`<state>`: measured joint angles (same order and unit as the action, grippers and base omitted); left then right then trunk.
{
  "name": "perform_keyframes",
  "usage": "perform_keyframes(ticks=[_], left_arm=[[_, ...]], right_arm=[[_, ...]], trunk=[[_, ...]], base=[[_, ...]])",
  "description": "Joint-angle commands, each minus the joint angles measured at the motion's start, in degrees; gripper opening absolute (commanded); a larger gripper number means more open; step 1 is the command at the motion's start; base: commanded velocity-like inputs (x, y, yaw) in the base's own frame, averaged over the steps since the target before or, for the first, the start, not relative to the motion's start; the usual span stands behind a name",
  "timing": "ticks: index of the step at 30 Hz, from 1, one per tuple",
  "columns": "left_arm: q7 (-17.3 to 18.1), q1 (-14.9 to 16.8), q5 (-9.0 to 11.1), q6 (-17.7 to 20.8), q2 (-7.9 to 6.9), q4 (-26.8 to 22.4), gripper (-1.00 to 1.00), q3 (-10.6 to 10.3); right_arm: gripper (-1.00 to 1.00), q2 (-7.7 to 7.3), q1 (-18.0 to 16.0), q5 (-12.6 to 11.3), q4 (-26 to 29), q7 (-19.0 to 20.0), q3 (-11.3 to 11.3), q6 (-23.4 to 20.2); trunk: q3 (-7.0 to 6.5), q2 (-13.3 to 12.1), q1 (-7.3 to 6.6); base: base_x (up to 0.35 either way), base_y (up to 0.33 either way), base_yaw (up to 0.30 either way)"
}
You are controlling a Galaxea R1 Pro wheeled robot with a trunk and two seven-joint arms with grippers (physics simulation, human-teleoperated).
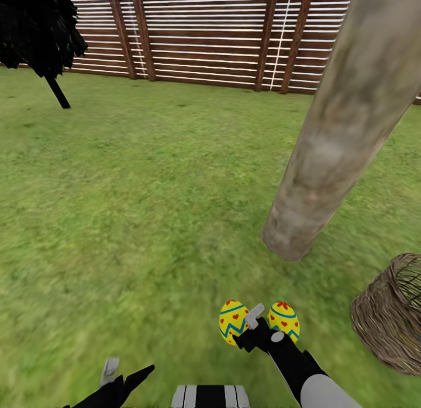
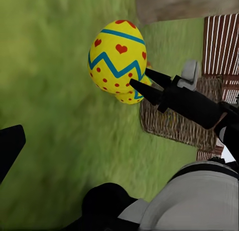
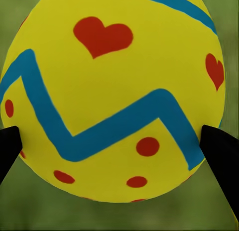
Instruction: Take the three Easter eggs out of the wicker basket on the lawn in the garden, then place them on the lawn next to a single tree (choose any tree) so that all three eggs are next to the same tree and none are left in the basket.
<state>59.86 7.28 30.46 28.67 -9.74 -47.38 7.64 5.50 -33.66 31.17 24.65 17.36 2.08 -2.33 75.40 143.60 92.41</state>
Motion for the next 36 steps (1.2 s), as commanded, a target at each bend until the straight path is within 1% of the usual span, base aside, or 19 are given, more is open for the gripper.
perform_keyframes(ticks=[1,2,14,21,36], left_arm=[[0.1,0.0,0.3,0.5,-0.01,0.0,1.00,0.0],[0.1,0.0,0.3,0.5,-0.01,0.0,1.00,0.0],[0.2,0.0,0.4,0.5,-0.01,0.0,1.00,0.1],[0.1,0.0,0.4,0.5,-0.01,0.0,1.00,0.0],[0.2,0.0,0.4,0.5,-0.01,0.0,1.00,0.0]], right_arm=[[-1.00,0.04,0.0,0.3,0.1,0.3,0.2,-0.2],[-1.00,0.04,0.0,0.3,0.1,0.3,0.2,-0.2],[-1.00,0.04,0.0,0.3,0.1,0.3,0.3,-0.2],[-1.00,0.04,0.0,0.3,0.1,0.3,0.3,-0.2],[-1.00,0.04,0.0,0.3,0.1,0.3,0.2,-0.2]], trunk=[[0.27,0.0,0.01],[0.49,0.0,0.04],[0.49,0.0,0.04],[2.04,0.1,0.22],[2.04,0.1,0.22]], base=[[0.000,0.000,0.000],[0.000,0.000,0.000],[0.000,0.000,0.000],[0.000,0.000,0.000],[0.000,0.000,0.000]])
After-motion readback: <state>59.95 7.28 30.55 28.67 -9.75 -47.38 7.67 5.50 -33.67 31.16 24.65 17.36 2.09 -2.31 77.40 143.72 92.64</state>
